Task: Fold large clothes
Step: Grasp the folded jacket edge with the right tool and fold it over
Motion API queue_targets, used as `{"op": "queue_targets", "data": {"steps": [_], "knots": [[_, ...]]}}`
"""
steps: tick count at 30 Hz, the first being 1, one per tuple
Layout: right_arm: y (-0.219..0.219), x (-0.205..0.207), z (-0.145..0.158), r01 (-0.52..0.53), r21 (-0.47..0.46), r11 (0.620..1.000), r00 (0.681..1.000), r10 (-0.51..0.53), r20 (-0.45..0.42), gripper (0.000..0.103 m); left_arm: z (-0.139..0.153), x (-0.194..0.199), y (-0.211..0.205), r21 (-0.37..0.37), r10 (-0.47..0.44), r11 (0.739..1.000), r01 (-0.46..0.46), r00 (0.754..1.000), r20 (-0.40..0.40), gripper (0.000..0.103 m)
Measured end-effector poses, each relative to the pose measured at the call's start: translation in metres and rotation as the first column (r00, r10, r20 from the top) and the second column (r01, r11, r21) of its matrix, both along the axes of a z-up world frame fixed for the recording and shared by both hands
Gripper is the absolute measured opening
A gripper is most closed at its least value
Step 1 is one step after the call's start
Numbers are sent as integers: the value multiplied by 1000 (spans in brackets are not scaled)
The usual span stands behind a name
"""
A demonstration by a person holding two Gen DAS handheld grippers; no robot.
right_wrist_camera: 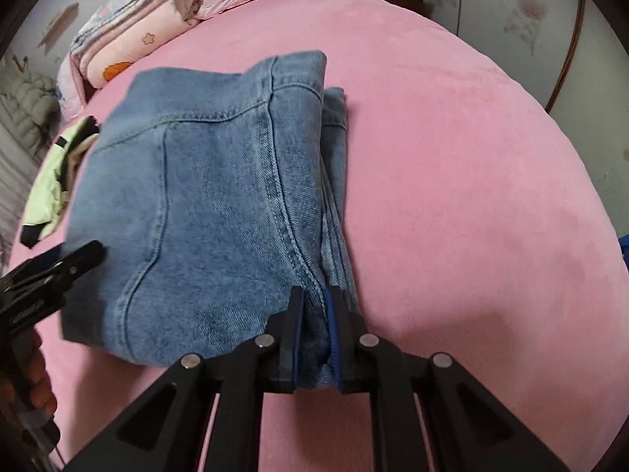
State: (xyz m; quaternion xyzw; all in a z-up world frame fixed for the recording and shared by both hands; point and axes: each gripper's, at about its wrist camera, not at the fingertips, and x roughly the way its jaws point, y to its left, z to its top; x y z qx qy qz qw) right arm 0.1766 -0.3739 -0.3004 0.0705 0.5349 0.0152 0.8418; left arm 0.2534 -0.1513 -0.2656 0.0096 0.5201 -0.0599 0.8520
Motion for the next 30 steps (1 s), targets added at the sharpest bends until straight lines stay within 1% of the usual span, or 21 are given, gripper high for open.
{"op": "queue_targets", "data": {"steps": [3,5,8,10,13,14,16,17,19,21,22,23,24,27,30], "knots": [[5,3,16,-10,-31,999,1000,10,2,12,9,6,5,-18,11,1000,-12,999,-36,83],[4,6,33,-5,-38,999,1000,5,16,18,21,10,7,-12,-1,1000,0,999,-49,83],[3,18,59,-6,-34,999,996,9,88,20,43,20,13,-19,-19,1000,19,1000,3,83],[3,38,74,-16,-18,1000,992,19,129,20,54,36,17,-26,-19,999,20,999,32,83],[9,74,81,-39,16,999,986,36,162,20,55,69,21,-33,-2,999,3,1000,27,83],[14,92,82,-61,36,997,984,55,167,20,53,83,21,-43,1,999,0,1000,11,83],[25,113,77,-92,52,994,982,82,168,20,48,108,21,-80,5,997,-6,1000,-19,83],[31,127,71,-108,56,993,983,98,153,20,42,122,22,-100,14,995,-17,999,-35,83],[36,142,59,-121,73,990,986,111,123,20,32,135,22,-111,29,993,-36,997,-65,83],[35,156,38,-108,45,993,992,105,75,19,17,146,25,-114,52,991,-64,993,-106,83],[35,159,32,-109,38,993,992,106,61,12,12,149,28,-117,60,990,-73,992,-115,83],[32,161,24,-103,19,994,994,102,43,1,7,150,30,-117,64,990,-79,990,-124,83],[29,162,19,-106,12,994,994,105,36,0,4,151,31,-121,62,990,-78,990,-127,85],[22,157,15,-109,39,993,994,107,36,0,-3,150,35,-144,65,986,-84,989,-130,88],[23,158,16,-105,31,994,994,104,32,0,-6,152,39,-148,69,985,-90,988,-139,88]]}}
